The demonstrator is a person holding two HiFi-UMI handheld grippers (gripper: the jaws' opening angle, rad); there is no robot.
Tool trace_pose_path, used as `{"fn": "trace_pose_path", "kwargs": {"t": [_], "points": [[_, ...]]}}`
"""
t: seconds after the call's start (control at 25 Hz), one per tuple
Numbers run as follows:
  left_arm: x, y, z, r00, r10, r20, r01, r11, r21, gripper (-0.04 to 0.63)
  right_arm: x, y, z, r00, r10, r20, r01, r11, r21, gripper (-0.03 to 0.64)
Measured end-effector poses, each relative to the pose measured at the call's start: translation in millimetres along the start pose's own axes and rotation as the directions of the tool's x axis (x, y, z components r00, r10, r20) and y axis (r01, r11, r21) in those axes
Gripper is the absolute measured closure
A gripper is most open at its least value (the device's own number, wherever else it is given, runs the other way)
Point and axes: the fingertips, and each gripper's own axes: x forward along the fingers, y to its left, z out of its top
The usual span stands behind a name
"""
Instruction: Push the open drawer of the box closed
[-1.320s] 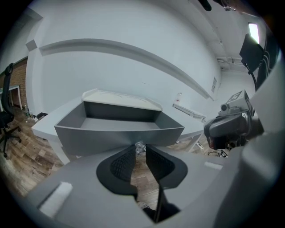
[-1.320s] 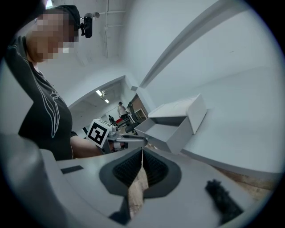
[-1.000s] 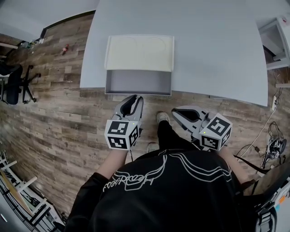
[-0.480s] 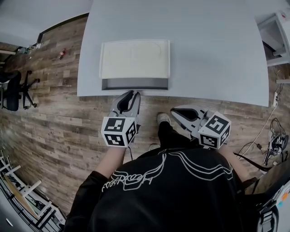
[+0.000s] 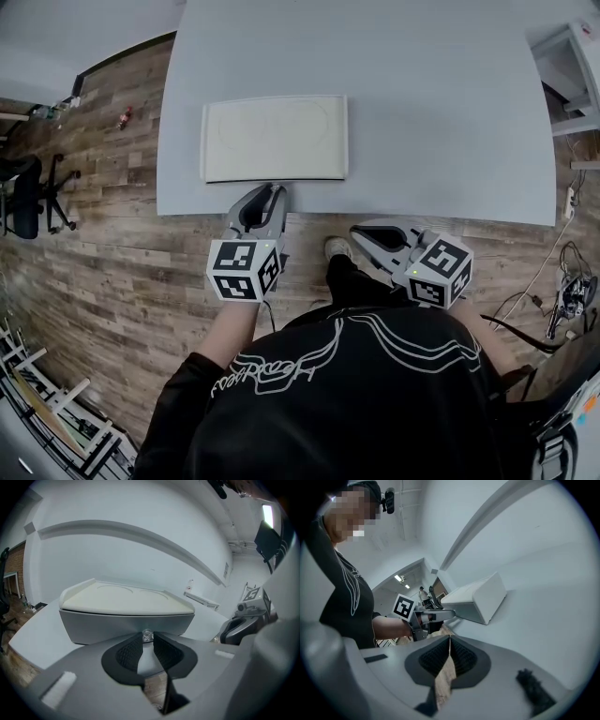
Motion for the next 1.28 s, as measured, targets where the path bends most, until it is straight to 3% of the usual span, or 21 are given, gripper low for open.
{"fn": "trace_pose_path", "kwargs": {"t": [0.44, 0.64, 0.92, 1.08, 1.28], "points": [[5.8, 1.9, 1.8, 1.0, -0.013, -0.009, 0.013, 1.0, 0.013, 0.5, 0.7, 9.3, -3.4, 1.0, 0.001, 0.003, -0.001, 1.0, 0.006, 0.607], [-9.9, -4.3, -1.9, 1.0, -0.02, -0.008, 0.02, 1.0, -0.02, 0.482, -5.1, 29.5, -10.7, 1.0, 0.007, 0.018, -0.008, 1.0, 0.008, 0.607], [-81.8, -59.0, -0.4, 0.985, -0.164, 0.046, 0.165, 0.986, -0.01, 0.495, -17.2, 88.0, -17.0, 0.998, 0.007, 0.063, -0.004, 0.999, -0.039, 0.607], [-148.4, -100.5, -9.8, 0.958, -0.279, 0.072, 0.275, 0.96, 0.059, 0.511, -26.5, 140.8, -25.7, 0.995, -0.013, 0.103, 0.023, 0.995, -0.097, 0.607], [-218.6, -145.7, -9.2, 0.925, -0.365, 0.11, 0.354, 0.929, 0.109, 0.58, -51.3, 200.5, -24.1, 0.986, -0.006, 0.168, 0.036, 0.984, -0.174, 0.607]]}}
